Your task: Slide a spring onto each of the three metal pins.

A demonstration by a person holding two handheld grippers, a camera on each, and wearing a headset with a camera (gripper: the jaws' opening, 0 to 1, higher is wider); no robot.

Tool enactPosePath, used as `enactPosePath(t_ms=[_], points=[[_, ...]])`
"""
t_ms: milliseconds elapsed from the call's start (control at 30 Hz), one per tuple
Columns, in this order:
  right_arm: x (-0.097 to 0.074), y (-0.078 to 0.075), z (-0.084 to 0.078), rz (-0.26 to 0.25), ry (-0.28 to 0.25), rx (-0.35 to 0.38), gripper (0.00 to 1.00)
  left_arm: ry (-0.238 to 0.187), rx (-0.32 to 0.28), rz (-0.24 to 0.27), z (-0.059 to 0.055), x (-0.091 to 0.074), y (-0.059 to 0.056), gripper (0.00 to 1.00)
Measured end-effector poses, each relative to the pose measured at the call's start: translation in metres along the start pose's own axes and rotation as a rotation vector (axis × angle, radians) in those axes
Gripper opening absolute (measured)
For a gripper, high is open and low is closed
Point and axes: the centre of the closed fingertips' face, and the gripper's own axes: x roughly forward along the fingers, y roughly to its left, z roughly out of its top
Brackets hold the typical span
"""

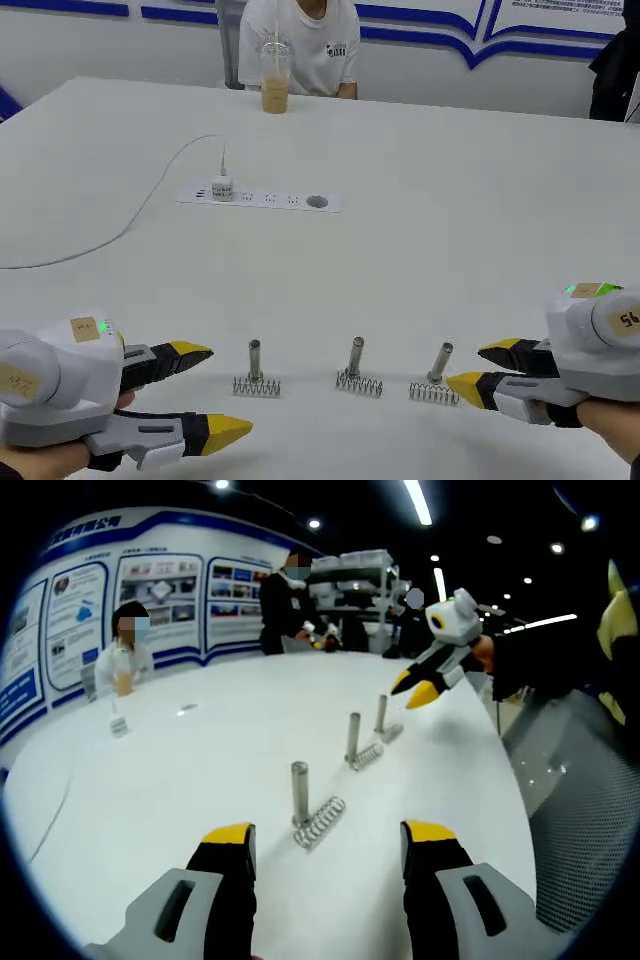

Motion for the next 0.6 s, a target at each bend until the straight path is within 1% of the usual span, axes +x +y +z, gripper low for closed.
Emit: enactPosePath(t_ms=[100, 367, 467, 600], points=[[-0.0007, 0.001, -0.0001, 0.002, -0.004, 0.0, 0.35, 0.004, 0.0, -0.003, -0.0013, 0.0019, 0.0009, 0.58], [-0.0021, 0.0036, -0.0014, 0.012, -0.011, -0.008, 0.38, -0.002, -0.009, -0.005, -0.0001, 0.0042, 0.0057, 0.54], [-0.0035, 0.0053, -0.001, 0.018, -0.018, -0.013, 0.4, 0.0, -0.004, -0.01, -0.0007, 0.0051, 0.0057, 0.51], [-0.006, 0.0075, -0.0008, 0.028, -0.028, -0.019, 0.41, 0.009, 0.006, -0.023, -0.0023, 0.0073, 0.0027, 0.49]])
